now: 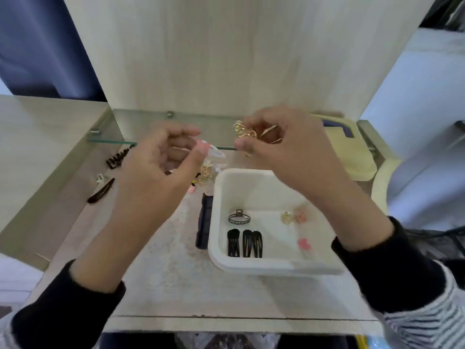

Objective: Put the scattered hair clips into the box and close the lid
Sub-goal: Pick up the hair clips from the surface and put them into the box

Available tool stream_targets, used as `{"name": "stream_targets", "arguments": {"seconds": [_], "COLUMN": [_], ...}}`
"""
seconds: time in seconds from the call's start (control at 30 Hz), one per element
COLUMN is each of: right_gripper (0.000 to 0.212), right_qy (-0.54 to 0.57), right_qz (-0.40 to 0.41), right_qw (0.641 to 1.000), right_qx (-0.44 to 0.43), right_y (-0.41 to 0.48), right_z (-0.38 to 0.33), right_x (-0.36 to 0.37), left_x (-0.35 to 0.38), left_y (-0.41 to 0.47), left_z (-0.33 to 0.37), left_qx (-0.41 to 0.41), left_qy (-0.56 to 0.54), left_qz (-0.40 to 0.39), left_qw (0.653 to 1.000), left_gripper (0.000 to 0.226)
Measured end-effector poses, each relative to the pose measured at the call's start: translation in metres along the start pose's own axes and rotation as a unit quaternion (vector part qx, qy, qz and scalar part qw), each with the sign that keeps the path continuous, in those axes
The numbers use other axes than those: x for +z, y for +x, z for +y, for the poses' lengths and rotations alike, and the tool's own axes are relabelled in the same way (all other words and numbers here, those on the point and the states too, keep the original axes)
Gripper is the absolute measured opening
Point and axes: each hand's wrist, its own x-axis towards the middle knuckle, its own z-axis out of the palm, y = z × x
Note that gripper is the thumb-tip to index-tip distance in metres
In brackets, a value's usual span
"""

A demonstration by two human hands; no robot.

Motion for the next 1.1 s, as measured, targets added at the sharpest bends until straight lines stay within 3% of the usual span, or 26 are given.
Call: {"name": "stream_targets", "arguments": {"seconds": [0.1,0.2,0.33,0.47,0.63,0.83,1.1], "right_gripper": [0.014,0.019,0.017,0.022,0.025,0.024,0.023], "right_qy": [-0.088,-0.162,-0.25,-0.282,-0.311,-0.399,-0.439], "right_qz": [-0.13,-0.237,-0.307,-0.33,-0.337,-0.291,-0.274], "right_qw": [0.986,0.955,0.916,0.899,0.887,0.869,0.856], "right_qx": [0.06,0.073,0.059,0.054,0.053,0.005,0.001], "right_y": [-0.002,-0.008,-0.014,-0.015,-0.016,-0.025,-0.028], "right_z": [0.033,0.057,0.077,0.085,0.097,0.1,0.1], "right_x": [-0.03,-0.042,-0.04,-0.035,-0.027,-0.031,-0.033], "left_x": [0.02,0.044,0.084,0.112,0.127,0.134,0.148], "left_y": [-0.005,-0.009,-0.009,-0.005,-0.003,-0.004,-0.007], "left_z": [0.012,0.01,-0.002,-0.015,-0.025,-0.036,-0.039], "left_qx": [-0.085,-0.131,-0.132,-0.131,-0.112,-0.129,-0.106], "left_qy": [0.013,0.082,0.226,0.29,0.3,0.305,0.327], "left_qz": [-0.135,-0.29,-0.415,-0.507,-0.552,-0.553,-0.551], "left_qw": [0.987,0.944,0.872,0.801,0.77,0.765,0.76], "left_gripper": [0.009,0.008,0.009,0.007,0.004,0.007,0.012]}}
